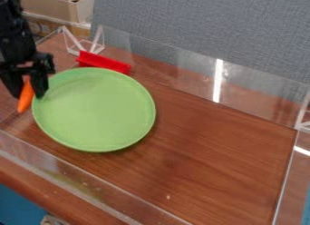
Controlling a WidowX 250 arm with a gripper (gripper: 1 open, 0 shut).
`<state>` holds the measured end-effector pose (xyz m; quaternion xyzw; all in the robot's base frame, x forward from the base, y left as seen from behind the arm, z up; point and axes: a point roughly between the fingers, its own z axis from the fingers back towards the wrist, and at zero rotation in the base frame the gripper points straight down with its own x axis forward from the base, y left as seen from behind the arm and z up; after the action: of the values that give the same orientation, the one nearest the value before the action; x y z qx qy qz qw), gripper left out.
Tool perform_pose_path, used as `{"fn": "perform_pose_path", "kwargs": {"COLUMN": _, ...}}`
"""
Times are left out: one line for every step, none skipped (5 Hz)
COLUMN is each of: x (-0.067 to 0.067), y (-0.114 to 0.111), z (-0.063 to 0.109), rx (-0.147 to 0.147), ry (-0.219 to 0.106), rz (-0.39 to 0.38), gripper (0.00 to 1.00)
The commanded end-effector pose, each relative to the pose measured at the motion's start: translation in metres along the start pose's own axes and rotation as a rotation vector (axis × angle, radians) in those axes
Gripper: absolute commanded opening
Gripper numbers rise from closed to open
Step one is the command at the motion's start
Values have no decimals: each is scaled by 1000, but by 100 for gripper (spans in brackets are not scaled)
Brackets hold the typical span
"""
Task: Put the carrot on the right side
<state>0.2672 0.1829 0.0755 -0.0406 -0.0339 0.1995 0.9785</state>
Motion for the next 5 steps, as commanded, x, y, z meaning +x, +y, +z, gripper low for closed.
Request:
{"fn": "perform_pose_path", "kwargs": {"x": -5, "y": -19, "z": 48, "rx": 2, "ry": -74, "rz": -23, "gripper": 0}}
{"fn": "perform_pose_path", "kwargs": {"x": -8, "y": -44, "z": 66, "rx": -18, "ry": -94, "rz": -101, "gripper": 0}}
{"fn": "perform_pose_path", "kwargs": {"x": -10, "y": -56, "z": 71, "rx": -24, "ry": -94, "rz": -156, "gripper": 0}}
{"fn": "perform_pose_path", "kwargs": {"x": -11, "y": -65, "z": 77, "rx": -30, "ry": -97, "rz": -213, "gripper": 0}}
{"fn": "perform_pose_path", "kwargs": {"x": -22, "y": -83, "z": 90, "rx": -37, "ry": -113, "rz": -263, "gripper": 0}}
